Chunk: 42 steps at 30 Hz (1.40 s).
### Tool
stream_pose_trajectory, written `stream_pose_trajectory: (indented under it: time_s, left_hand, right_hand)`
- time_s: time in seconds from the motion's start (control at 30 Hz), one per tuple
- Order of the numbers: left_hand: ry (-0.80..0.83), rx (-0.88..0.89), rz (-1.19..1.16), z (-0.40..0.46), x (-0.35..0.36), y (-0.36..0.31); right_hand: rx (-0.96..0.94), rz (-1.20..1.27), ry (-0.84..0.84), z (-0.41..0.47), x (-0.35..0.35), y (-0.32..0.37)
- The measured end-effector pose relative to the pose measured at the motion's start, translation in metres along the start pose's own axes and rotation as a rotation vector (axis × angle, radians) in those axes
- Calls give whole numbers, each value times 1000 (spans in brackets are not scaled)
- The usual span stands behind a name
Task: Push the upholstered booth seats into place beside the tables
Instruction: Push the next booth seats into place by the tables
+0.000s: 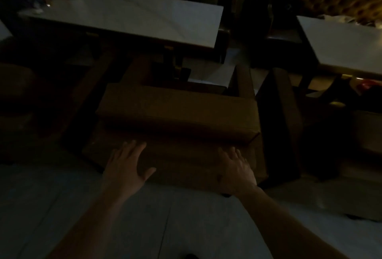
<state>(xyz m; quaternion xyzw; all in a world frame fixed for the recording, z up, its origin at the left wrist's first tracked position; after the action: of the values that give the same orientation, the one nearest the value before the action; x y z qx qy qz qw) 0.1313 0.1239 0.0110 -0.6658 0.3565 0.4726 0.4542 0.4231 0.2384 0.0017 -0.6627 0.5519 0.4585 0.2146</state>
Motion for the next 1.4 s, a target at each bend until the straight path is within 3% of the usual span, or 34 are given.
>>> stream_pose_trajectory:
  time_s: [0.3, 0.5, 0.67, 1.4]
  left_hand:
    - [27, 150, 90, 62, 45, 55]
    - [72, 135, 137, 91, 68, 80]
    - [31, 113, 161, 94, 71, 82]
    - [-40, 250, 125, 114, 72, 79]
  right_hand:
    - [151, -19, -86, 43, 38, 5]
    - [189, 20, -141, 61, 56, 11]
    - [212, -31, -225, 67, 58, 18]
    - [258, -64, -236, 90, 56, 28]
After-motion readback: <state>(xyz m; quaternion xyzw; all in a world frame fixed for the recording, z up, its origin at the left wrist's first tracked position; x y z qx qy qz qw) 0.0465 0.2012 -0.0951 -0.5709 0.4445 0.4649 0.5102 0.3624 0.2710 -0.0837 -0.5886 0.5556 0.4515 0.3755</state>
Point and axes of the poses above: each hand's wrist, its own z-axis towards the middle knuckle, its own x-axis out of the palm, y = z × x, the point moved 6 cm from there along z, towards the middle knuckle, and after that the axes turned 6 degrees about y, right-handed, at the moved point
